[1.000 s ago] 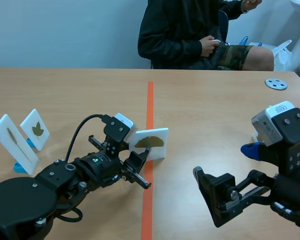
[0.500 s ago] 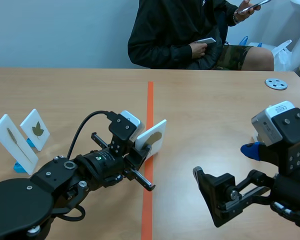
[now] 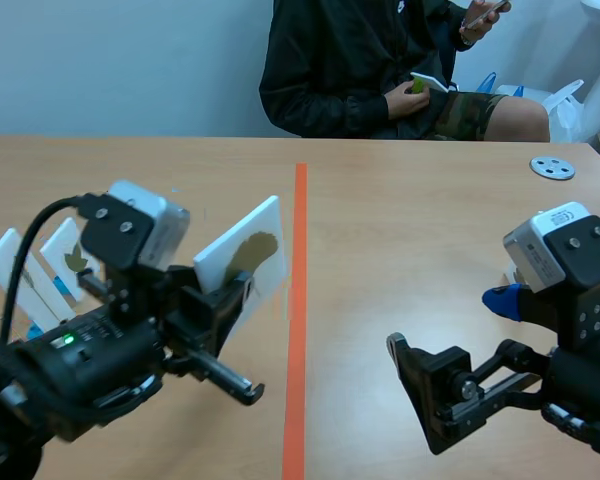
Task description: Sort the leaf by its shape. The table is split by an orange tape line. A compound leaf with several leaflets goes to the left side, a simple leaf with one blade goes to the right side. Return to the home posture when a red brick is placed on the table.
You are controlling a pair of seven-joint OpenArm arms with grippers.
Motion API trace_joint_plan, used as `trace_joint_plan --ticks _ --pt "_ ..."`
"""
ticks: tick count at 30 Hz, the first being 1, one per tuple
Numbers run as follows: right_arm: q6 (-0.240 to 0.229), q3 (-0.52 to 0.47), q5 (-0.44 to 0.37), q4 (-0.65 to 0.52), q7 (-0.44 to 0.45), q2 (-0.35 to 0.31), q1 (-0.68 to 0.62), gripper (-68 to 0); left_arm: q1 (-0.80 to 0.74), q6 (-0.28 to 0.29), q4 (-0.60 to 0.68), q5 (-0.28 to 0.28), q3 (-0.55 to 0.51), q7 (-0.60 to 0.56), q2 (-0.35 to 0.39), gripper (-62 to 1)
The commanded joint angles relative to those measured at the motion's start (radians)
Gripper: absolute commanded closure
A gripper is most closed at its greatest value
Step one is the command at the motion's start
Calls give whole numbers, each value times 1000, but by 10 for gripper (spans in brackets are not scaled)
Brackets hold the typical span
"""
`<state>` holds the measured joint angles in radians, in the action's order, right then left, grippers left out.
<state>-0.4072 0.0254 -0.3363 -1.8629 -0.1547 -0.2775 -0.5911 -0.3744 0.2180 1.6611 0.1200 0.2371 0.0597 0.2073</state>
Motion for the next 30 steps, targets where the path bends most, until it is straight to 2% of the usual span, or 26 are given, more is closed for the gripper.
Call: trace_joint_plan --ticks 1,6,11,16,18,22,30 --pt "0 -14 -3 -22 22 -11 12 -679 -35 2 19 21 -18 -14 -5 -40" --pt "0 -14 -3 -22 22 -11 12 -679 -128 -1 61 46 -95 -14 -11 -40" --pt "0 -14 -3 -22 22 -11 12 -679 -146 -72 57 47 -173 -14 -26 -40" --pt "5 -14 -3 -22 22 -11 12 -679 -146 -83 42 79 -251 -12 -29 -40" --pt "13 -14 -1 -22 21 -11 12 -679 -146 -83 28 85 -276 -11 -29 -40" --pt "23 -14 16 -22 22 -11 12 -679 -146 -101 -9 158 -308 -19 -30 -40" --pt "26 -14 19 -22 22 -11 12 -679 -138 -101 -140 161 -331 -131 -56 -40"
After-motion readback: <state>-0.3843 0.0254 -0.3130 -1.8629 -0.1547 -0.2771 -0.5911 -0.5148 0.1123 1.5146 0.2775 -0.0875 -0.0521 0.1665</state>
